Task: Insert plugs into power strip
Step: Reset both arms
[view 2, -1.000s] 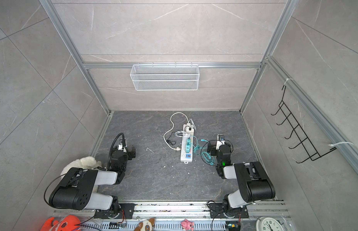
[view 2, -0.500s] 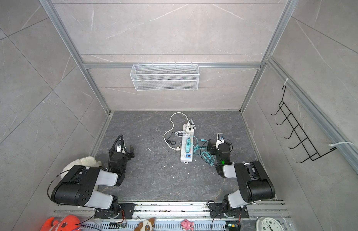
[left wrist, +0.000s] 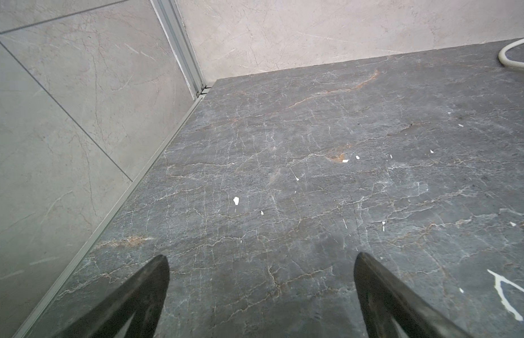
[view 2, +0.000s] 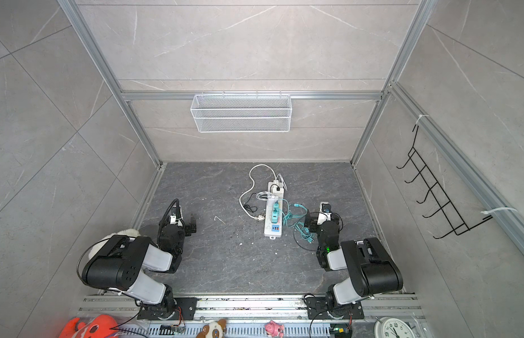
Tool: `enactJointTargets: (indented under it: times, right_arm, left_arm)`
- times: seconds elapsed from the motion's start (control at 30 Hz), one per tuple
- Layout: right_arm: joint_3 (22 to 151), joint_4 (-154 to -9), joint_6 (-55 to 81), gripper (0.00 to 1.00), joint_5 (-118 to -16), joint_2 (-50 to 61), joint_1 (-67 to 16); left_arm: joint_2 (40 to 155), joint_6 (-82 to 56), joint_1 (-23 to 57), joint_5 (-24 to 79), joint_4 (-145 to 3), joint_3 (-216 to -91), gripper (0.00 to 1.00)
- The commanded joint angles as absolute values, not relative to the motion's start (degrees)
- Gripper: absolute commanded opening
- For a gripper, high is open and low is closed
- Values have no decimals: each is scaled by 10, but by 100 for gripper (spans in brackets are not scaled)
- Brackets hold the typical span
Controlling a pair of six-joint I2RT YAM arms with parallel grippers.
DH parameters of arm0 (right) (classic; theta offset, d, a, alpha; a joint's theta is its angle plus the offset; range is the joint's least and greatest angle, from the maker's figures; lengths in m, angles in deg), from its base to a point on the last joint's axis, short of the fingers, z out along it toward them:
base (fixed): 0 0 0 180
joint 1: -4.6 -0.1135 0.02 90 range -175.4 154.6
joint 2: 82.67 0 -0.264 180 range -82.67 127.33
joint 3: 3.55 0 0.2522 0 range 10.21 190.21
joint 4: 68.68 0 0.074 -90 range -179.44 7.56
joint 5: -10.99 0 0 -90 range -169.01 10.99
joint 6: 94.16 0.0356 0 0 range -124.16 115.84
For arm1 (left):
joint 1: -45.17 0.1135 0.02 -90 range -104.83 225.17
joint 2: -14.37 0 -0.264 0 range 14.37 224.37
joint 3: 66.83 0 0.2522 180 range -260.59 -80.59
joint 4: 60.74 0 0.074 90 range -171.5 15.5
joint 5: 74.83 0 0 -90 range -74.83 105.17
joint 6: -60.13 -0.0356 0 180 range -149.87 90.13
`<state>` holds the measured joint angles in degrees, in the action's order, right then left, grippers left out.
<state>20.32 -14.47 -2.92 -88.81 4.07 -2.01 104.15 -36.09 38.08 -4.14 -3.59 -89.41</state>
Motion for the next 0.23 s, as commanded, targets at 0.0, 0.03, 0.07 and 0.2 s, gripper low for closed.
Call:
enactJointTargets:
  times: [0.0,0.03,0.07,0.2]
  right_arm:
    - [217,-145,-50,99,-914,42,-39]
    - [230,-164,-56,99,-931,42,-49]
    - [243,-188,-59,99,-948,42,-59]
    - [250,-204,-59,99,-958,42,-64]
  left_arm:
    - [1029,-354,383,-33,-17,-904,100]
    - [1028,-353,383,-32,-19,-904,100]
    - [1028,-352,384,-32,-19,-904,100]
    - [1028,-352,384,-33,-20,-906,100]
